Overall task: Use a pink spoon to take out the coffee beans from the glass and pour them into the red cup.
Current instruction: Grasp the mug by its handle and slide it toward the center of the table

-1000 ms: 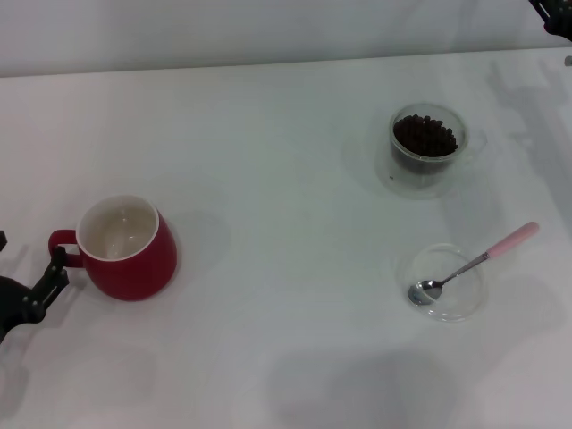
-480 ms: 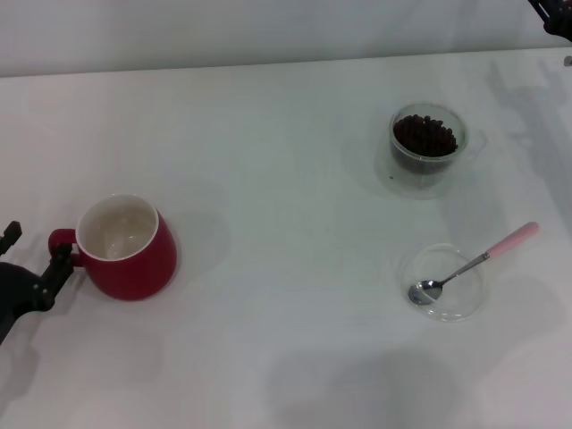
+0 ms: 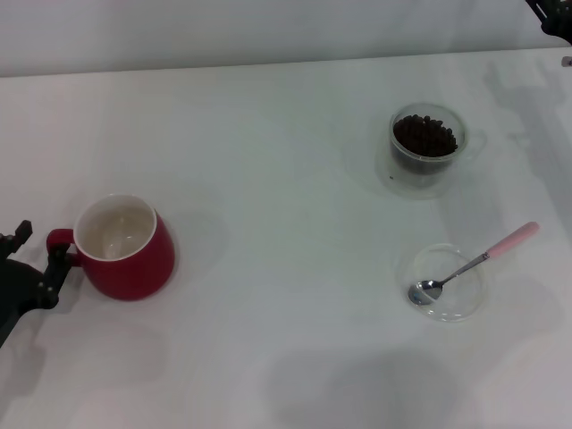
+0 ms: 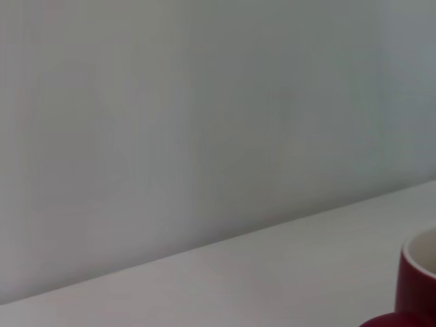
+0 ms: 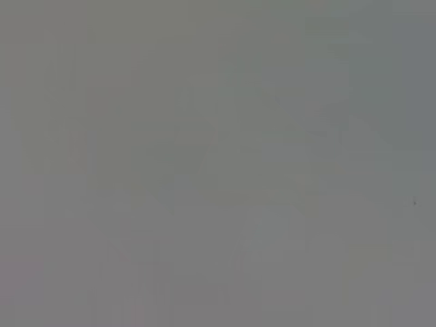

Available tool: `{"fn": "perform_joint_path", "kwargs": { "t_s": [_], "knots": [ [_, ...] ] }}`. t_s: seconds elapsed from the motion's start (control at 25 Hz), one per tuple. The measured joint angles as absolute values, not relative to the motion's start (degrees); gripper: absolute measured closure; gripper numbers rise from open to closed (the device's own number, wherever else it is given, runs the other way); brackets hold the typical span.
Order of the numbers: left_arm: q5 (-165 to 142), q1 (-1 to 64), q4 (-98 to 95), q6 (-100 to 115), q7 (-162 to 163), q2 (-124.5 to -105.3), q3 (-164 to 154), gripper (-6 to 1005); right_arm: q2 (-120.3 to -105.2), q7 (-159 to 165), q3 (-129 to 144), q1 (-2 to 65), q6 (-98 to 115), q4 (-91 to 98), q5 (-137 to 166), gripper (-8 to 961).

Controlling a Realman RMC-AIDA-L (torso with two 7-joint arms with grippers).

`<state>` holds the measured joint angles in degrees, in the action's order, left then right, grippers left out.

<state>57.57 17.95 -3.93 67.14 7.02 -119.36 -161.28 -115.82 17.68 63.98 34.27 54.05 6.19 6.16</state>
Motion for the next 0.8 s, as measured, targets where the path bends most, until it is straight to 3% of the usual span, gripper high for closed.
{"fn": "perform_joint_path", "kwargs": {
  "t_s": [0.08, 0.28, 0.8],
  "knots": [
    [57.56, 17.91, -3.99, 67.12, 6.23, -119.39, -161.28, 420, -115.84, 17.75, 63.98, 34.28, 54.05, 6.22, 6.15, 101],
    [57.56, 18.16, -4.07, 66.38, 4.65, -119.43, -161.28, 652, -115.98, 18.04, 63.98, 34.28, 54.07, 6.65, 6.15, 102],
    [56.99, 19.26, -5.79, 65.6, 4.4, -119.54, -161.32, 888, -116.1, 18.16, 64.4, 34.41, 54.53, 6.77, 6.15, 104]
  ]
}}
